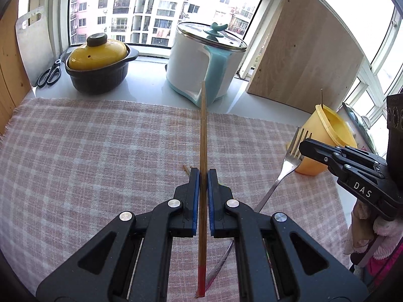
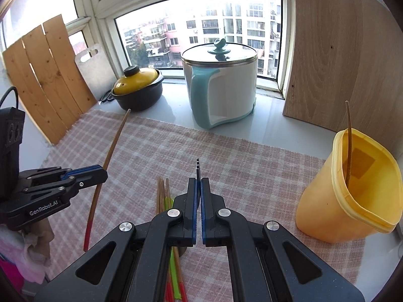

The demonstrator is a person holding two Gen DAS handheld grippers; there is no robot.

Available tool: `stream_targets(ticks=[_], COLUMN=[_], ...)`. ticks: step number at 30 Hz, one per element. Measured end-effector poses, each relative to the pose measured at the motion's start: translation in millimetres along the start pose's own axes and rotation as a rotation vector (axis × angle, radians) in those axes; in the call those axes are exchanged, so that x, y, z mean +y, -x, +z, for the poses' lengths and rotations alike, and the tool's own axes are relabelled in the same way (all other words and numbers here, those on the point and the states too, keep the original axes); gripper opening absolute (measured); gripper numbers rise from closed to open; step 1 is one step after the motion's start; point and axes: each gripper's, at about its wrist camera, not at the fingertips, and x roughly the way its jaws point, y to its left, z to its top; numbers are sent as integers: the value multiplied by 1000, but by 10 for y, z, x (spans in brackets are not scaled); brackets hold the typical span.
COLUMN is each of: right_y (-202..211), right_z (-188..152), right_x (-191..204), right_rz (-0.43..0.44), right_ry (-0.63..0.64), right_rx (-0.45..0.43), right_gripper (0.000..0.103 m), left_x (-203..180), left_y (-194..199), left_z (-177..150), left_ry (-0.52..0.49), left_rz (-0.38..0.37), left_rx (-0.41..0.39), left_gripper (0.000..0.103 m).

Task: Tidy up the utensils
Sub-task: 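Carry the fork and chopstick with both tools over the yellow container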

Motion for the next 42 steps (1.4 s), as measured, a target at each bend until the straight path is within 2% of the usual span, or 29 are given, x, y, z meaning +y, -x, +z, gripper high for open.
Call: stream_targets(ticks=[5,18,27,42], right_y=[187,622,964,1492], right_z=[29,122,170,309], right_x=[10,-225,-420,-1011], right_rz=[-30,-52,-78,-139], right_ry=[29,-8,-2,-10], right_rx=[-57,-146,-196,-288], right_gripper=[1,1,1,1], left_x=[-191,-670,-979,-1651], left_y=[124,374,353,241], left_z=[66,240,399,830], left_ry=[-35,-114,-132,-125], left_rz=[1,-19,-68,-163], left_rx=[-48,-163,-191,-254], left_gripper=[4,4,4,4])
